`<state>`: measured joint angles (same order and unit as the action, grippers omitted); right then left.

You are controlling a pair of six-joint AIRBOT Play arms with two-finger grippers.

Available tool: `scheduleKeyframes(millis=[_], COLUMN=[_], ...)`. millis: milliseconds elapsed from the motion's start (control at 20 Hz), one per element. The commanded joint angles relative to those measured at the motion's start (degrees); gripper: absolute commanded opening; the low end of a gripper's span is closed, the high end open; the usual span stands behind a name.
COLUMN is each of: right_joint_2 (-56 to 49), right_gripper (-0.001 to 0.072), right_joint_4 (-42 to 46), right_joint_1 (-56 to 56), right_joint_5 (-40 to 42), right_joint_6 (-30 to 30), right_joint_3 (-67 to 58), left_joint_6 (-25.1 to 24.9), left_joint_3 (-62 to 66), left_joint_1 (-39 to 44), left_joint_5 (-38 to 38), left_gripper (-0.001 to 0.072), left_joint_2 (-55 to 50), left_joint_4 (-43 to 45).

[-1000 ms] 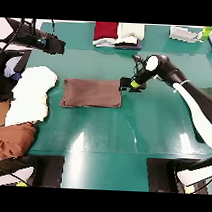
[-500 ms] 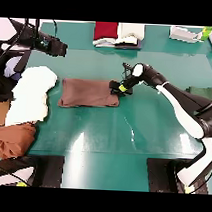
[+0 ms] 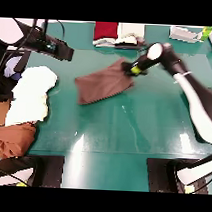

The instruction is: Fold the shirts.

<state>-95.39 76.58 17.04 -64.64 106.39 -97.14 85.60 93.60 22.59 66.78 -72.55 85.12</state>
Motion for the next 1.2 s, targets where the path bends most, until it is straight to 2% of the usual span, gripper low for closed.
scheduleKeyframes(millis=[0,250,500,800,1150], right_joint_2=[8.3,15.1,14.6,14.1,14.1], right_gripper=[0.0015,0.0015,0.0015,0.0015,0.0015], right_joint_4=[10.4,11.9,11.5,11.4,6.5], right_joint_1=[-10.9,-31.4,-46.9,-51.9,-51.9], right_joint_5=[-8.0,-11.6,-13.5,-13.4,-16.0], right_joint_6=[-0.5,-3.9,-5.5,-5.3,-5.3], right_joint_3=[-0.7,-0.7,-0.6,-2.0,-16.7], left_joint_6=[-0.6,-0.1,1.3,2.6,2.9], left_joint_3=[0.0,0.0,0.0,0.0,0.0], left_joint_1=[3.6,4.2,4.1,4.1,4.2], left_joint_5=[-0.4,-0.4,-0.4,-0.3,-0.1], left_gripper=[0.0024,0.0024,0.0024,0.0025,0.0025], left_joint_2=[0.0,0.0,0.0,0.0,0.0], left_joint_4=[0.1,-0.3,-0.3,-0.3,-0.5])
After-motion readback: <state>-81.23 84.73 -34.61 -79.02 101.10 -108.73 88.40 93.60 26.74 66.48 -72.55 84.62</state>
